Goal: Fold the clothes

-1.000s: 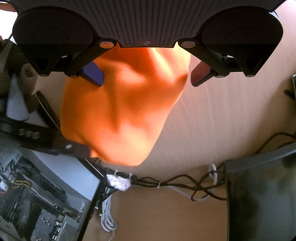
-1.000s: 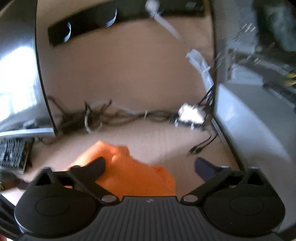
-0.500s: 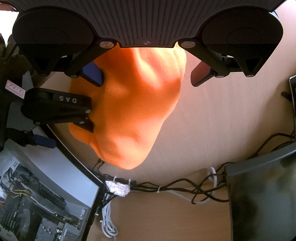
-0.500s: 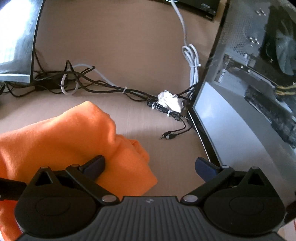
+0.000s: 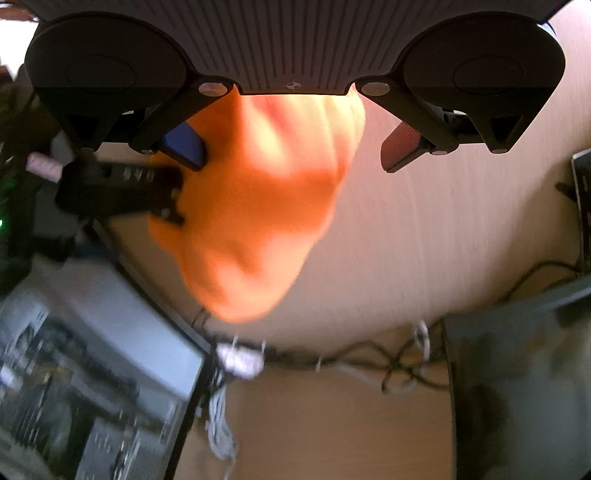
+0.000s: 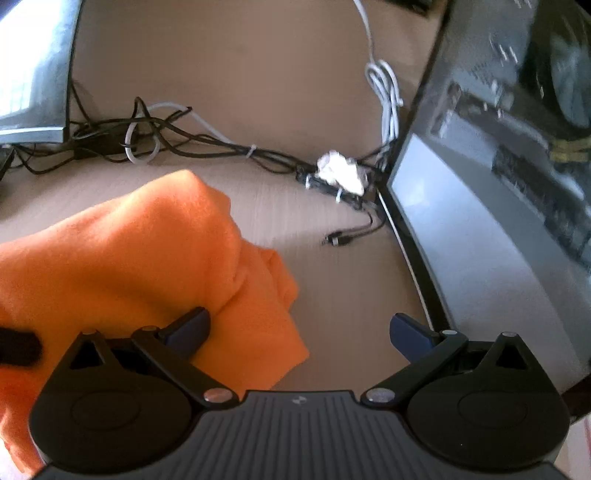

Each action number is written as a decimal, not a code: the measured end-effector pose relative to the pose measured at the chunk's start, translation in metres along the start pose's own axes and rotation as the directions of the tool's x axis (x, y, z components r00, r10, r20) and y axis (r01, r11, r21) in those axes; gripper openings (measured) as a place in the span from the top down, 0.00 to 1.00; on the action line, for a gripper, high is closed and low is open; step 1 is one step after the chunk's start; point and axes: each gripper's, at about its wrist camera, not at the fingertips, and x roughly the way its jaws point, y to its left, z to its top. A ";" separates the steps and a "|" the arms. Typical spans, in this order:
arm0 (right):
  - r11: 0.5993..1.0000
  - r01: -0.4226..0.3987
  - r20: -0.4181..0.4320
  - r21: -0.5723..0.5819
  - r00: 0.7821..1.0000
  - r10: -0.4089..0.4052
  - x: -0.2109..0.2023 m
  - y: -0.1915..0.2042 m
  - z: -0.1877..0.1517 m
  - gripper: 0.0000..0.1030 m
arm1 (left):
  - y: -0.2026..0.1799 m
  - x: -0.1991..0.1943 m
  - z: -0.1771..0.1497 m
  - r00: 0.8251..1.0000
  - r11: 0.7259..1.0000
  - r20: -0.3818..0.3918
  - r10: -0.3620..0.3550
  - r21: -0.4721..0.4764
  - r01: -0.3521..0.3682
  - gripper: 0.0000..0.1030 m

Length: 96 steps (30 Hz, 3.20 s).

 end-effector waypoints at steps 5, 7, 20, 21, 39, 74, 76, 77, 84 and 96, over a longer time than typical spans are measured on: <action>1.000 0.005 0.001 -0.017 1.000 -0.005 -0.002 0.000 -0.002 0.00 | 0.010 -0.005 0.013 0.997 0.997 0.062 -0.046 -0.062 0.050 0.00; 1.000 0.006 -0.002 -0.022 1.000 -0.006 -0.002 0.000 -0.005 0.00 | 0.009 0.000 0.013 0.997 0.996 0.048 -0.064 -0.066 0.067 0.00; 0.916 -0.334 0.136 0.223 0.941 0.310 -0.045 -0.051 0.029 0.00 | 0.001 0.021 0.005 0.998 0.999 -0.043 -0.035 -0.028 0.034 0.00; 0.895 -0.375 0.144 0.242 0.926 0.349 -0.044 -0.054 0.030 0.00 | 0.003 0.020 0.005 0.998 0.999 -0.042 -0.038 -0.035 0.037 0.00; 0.844 -0.534 0.334 -0.047 0.788 0.517 -0.059 0.002 0.053 0.60 | 0.025 0.002 0.004 0.994 0.988 -0.001 -0.110 -0.112 0.109 0.00; 0.694 -0.720 -0.028 0.021 0.693 0.720 0.028 0.147 0.067 0.55 | 0.117 -0.086 -0.077 0.983 0.918 0.010 0.184 -0.360 -0.168 0.00; 0.708 -0.707 -0.041 0.001 0.707 0.706 0.026 0.154 0.067 0.48 | 0.125 -0.091 -0.082 0.983 0.907 0.017 0.183 -0.388 -0.162 0.00; 0.718 -0.696 -0.040 -0.008 0.717 0.695 0.023 0.153 0.070 0.47 | 0.127 -0.092 -0.083 0.984 0.905 0.020 0.178 -0.397 -0.156 0.00; 0.784 -0.608 0.068 -0.122 0.783 0.618 -0.033 0.101 0.064 0.21 | 0.134 -0.084 -0.065 0.987 0.901 0.068 0.145 -0.421 -0.103 0.00; 0.669 -0.710 -0.106 -0.220 0.699 0.707 -0.055 0.144 0.009 0.25 | 0.172 -0.070 -0.057 0.980 0.864 0.015 0.197 -0.475 -0.166 0.00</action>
